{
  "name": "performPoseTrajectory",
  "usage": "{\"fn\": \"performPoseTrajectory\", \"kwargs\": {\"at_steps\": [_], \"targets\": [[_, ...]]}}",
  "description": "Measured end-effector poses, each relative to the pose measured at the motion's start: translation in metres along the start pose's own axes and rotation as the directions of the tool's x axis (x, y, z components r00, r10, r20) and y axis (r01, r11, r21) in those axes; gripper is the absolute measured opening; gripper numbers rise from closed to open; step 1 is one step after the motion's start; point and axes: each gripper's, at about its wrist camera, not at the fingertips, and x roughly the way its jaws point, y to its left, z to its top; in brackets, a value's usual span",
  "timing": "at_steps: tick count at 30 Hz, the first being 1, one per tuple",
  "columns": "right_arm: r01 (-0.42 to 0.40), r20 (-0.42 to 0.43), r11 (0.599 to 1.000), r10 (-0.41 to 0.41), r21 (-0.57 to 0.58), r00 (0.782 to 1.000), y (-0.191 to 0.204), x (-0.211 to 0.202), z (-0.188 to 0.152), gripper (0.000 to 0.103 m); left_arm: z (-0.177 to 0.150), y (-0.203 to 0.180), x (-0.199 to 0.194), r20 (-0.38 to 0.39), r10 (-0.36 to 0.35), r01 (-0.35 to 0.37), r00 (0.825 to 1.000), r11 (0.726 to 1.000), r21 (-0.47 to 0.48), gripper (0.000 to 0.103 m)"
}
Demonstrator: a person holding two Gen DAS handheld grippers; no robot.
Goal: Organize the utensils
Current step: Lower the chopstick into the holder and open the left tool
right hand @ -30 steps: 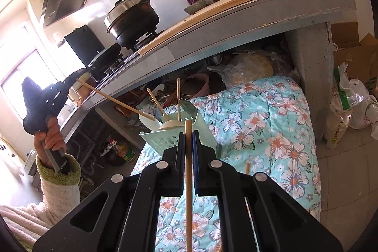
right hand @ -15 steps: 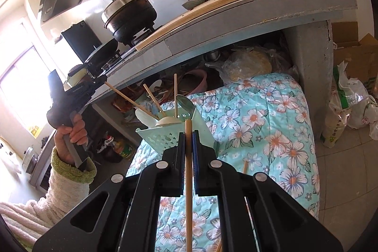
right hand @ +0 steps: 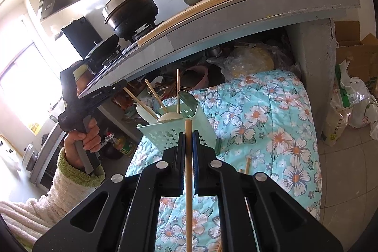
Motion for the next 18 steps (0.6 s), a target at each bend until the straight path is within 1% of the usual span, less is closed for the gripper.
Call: {"fn": "performPoseTrajectory", "kwargs": {"at_steps": [1,3,7,10,11,14,15,18], "targets": [[0.002,0.001,1.0,-0.002,-0.002,1.0,0.001,0.0,0.0,0.006,-0.002,0.0,0.0,-0.004,-0.002,0.002,1.0,1.0,-0.001,0.007],[0.002,0.004,1.0,-0.002,-0.005,1.0,0.002,-0.001,0.001,0.006,-0.005,0.001,0.0,-0.01,-0.007,0.007,1.0,1.0,-0.008,0.019],[0.0,0.012,1.0,0.0,-0.012,1.0,0.007,-0.001,0.005,0.006,-0.01,0.002,-0.004,-0.009,-0.02,0.02,1.0,1.0,-0.02,0.026],[-0.017,0.03,0.999,0.018,-0.027,0.999,0.015,-0.002,0.013,0.006,-0.015,0.004,-0.012,0.003,-0.033,0.033,0.999,0.999,-0.034,0.029],[-0.027,0.041,0.999,0.029,-0.036,0.999,0.019,-0.002,0.017,0.006,-0.016,0.005,-0.016,0.01,-0.036,0.037,0.999,0.999,-0.039,0.032],[-0.061,0.089,0.995,0.068,-0.074,0.994,0.035,-0.003,0.036,0.006,-0.025,0.009,-0.031,0.037,-0.042,0.044,0.998,0.998,-0.054,0.036],[-0.075,0.109,0.993,0.085,-0.088,0.99,0.042,-0.003,0.044,0.006,-0.029,0.011,-0.036,0.044,-0.043,0.045,0.998,0.997,-0.058,0.037],[-0.12,0.161,0.985,0.139,-0.121,0.977,0.065,0.001,0.072,0.006,-0.041,0.017,-0.055,0.071,-0.039,0.044,0.997,0.996,-0.075,0.044]]}}
